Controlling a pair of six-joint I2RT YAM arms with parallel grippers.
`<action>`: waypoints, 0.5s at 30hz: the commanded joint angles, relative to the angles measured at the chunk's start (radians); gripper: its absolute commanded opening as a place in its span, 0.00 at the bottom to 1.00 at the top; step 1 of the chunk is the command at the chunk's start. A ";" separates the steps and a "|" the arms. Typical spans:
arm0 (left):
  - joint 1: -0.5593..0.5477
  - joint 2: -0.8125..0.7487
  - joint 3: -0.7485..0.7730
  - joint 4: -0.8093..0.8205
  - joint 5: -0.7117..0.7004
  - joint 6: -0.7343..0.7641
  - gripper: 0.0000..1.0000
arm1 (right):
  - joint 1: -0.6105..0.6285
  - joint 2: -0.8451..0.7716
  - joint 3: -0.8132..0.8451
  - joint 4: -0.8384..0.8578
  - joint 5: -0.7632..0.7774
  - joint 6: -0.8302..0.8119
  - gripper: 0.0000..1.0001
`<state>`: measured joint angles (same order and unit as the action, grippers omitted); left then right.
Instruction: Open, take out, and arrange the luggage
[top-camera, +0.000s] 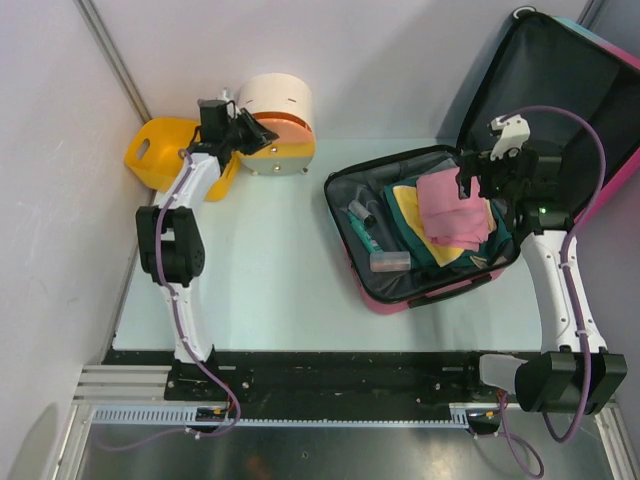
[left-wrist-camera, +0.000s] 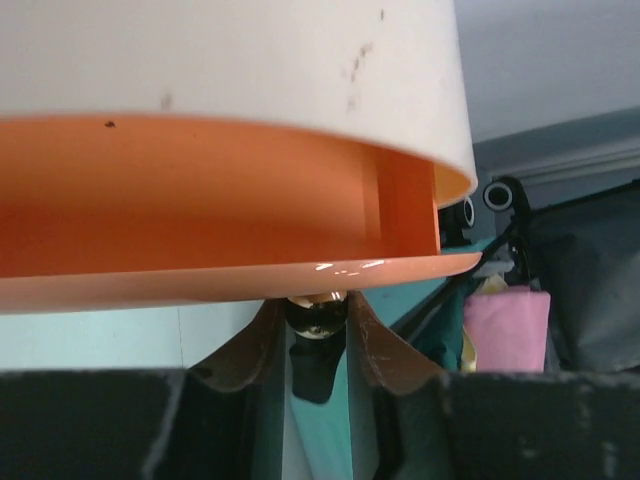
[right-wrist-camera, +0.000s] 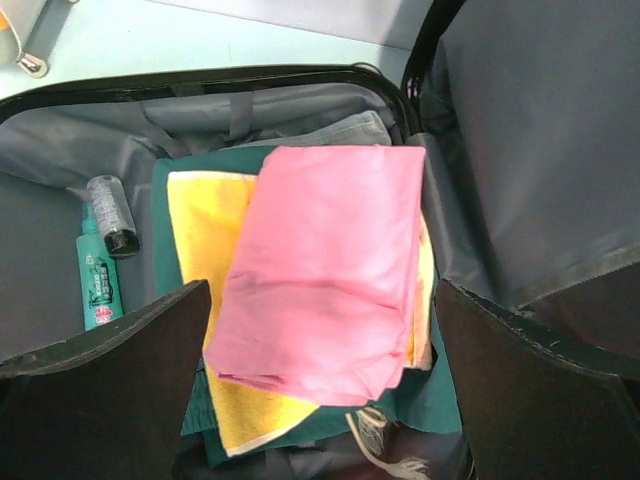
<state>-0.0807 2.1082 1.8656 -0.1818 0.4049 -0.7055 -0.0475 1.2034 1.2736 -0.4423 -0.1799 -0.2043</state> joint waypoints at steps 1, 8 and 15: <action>-0.011 -0.109 -0.090 -0.012 0.060 -0.032 0.05 | 0.018 0.019 0.000 0.048 -0.035 -0.015 1.00; -0.013 -0.214 -0.246 -0.010 0.071 -0.037 0.06 | 0.044 0.047 0.000 0.076 -0.069 -0.043 1.00; -0.014 -0.261 -0.304 -0.012 0.083 -0.037 0.09 | 0.110 0.073 0.000 0.106 -0.084 -0.081 1.00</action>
<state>-0.0830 1.9026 1.5841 -0.1673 0.4431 -0.7105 0.0334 1.2633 1.2732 -0.3958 -0.2386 -0.2497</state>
